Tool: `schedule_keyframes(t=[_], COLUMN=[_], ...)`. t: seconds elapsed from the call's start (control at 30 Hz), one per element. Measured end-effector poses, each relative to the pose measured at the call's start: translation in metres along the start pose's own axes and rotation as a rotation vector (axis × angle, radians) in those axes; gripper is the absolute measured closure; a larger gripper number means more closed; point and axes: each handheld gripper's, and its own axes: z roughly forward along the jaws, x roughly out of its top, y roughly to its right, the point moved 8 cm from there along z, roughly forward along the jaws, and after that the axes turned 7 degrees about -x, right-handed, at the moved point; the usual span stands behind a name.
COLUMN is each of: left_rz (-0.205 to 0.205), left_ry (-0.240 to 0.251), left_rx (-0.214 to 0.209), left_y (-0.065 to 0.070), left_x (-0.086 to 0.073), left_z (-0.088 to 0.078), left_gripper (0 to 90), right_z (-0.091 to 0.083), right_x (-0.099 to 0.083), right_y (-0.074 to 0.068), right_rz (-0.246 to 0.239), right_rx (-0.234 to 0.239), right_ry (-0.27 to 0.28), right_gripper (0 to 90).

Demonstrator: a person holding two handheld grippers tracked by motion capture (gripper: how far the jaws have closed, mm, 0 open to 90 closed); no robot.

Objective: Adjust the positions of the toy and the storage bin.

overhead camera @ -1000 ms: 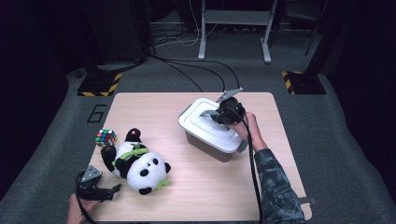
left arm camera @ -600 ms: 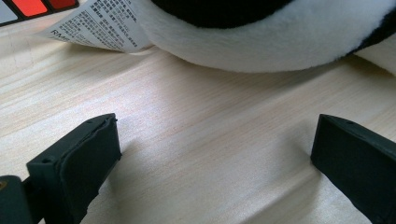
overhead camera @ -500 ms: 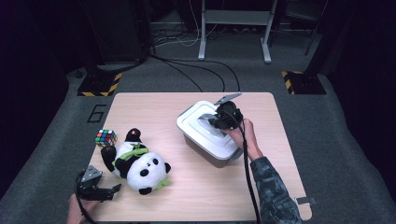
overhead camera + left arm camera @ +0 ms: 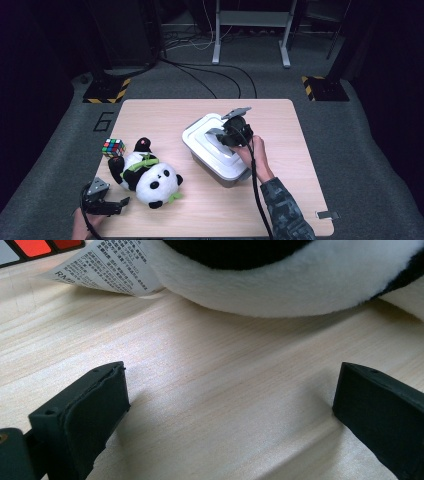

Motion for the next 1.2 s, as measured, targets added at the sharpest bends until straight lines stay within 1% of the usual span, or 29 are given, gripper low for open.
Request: schedule_keyframes(t=[0.07,0.1,0.13,0.2,0.23,0.3,0.4,0.5,0.57,0.63,0.67,0.7,0.77,0.8,0.83,0.87,0.93,1.0,1.03,1.2], left_rz=[0.000,-0.001,0.000,0.000,-0.001,0.000,0.000,0.000,-0.001,-0.001,0.000,-0.001,-0.001,-0.002,0.000,-0.002,-0.001,-0.002,0.000,-0.001], left_ry=[0.000,0.008,-0.001,0.000,0.010,0.000,0.000,0.000,0.004,0.008,0.000,0.010,0.004,0.014,0.002,0.014,0.009,0.013,0.003,0.004], left_rx=[0.000,0.003,0.000,0.000,0.004,0.000,0.000,0.000,0.002,0.004,0.000,0.003,0.002,0.005,0.001,0.005,0.003,0.005,0.001,0.002], left_y=[0.000,0.000,0.000,0.000,0.000,0.000,0.000,0.000,0.000,0.000,0.000,0.000,0.000,0.000,0.000,0.000,0.000,0.000,0.000,0.000], left_x=[0.000,0.000,0.000,0.000,0.000,0.000,0.000,0.000,0.000,0.000,0.000,0.000,0.000,0.001,0.000,0.001,0.000,0.001,0.000,0.000], left_z=[0.000,0.001,0.000,0.000,0.001,0.000,0.000,0.000,0.000,0.001,0.000,0.001,0.000,0.001,0.000,0.001,0.001,0.001,0.000,0.000], left_gripper=[1.3,1.3,1.3,1.3,1.3,1.3,1.3,1.3,1.3,1.3,1.3,1.3,1.3,1.3,1.3,1.3,1.3,1.3,1.3,1.3], right_z=[-0.001,-0.001,-0.001,-0.002,-0.002,-0.002,-0.003,-0.003,-0.004,-0.004,-0.003,-0.003,-0.003,-0.003,-0.003,-0.003,-0.003,-0.002,-0.002,0.001], right_x=[-0.001,0.000,-0.001,-0.001,-0.001,-0.002,-0.002,-0.002,-0.002,-0.002,-0.002,-0.002,-0.002,-0.002,-0.002,-0.001,-0.001,0.000,0.000,0.003], right_y=[-0.003,-0.005,-0.007,-0.010,-0.011,-0.014,-0.019,-0.022,-0.024,-0.024,-0.024,-0.024,-0.025,-0.026,-0.026,-0.027,-0.029,-0.031,-0.032,-0.039], right_rz=[0.004,0.009,0.009,0.009,0.007,0.010,0.016,0.003,0.000,0.009,0.013,0.015,0.021,0.023,0.023,0.025,0.027,0.021,0.021,0.011], right_rx=[0.006,0.008,0.009,0.003,0.005,0.010,0.003,0.004,0.001,0.007,0.009,0.008,0.012,0.012,0.011,0.009,0.007,0.007,0.008,-0.002], right_ry=[-0.002,0.001,0.002,-0.003,0.000,0.005,0.010,0.013,0.010,0.008,0.009,0.008,0.007,0.007,0.008,0.006,0.005,0.011,0.012,0.017], right_gripper=[67.0,66.9,67.0,67.0,67.0,66.9,66.9,66.9,66.9,66.9,67.0,67.0,66.9,66.9,66.9,66.9,66.9,66.9,66.9,66.9])
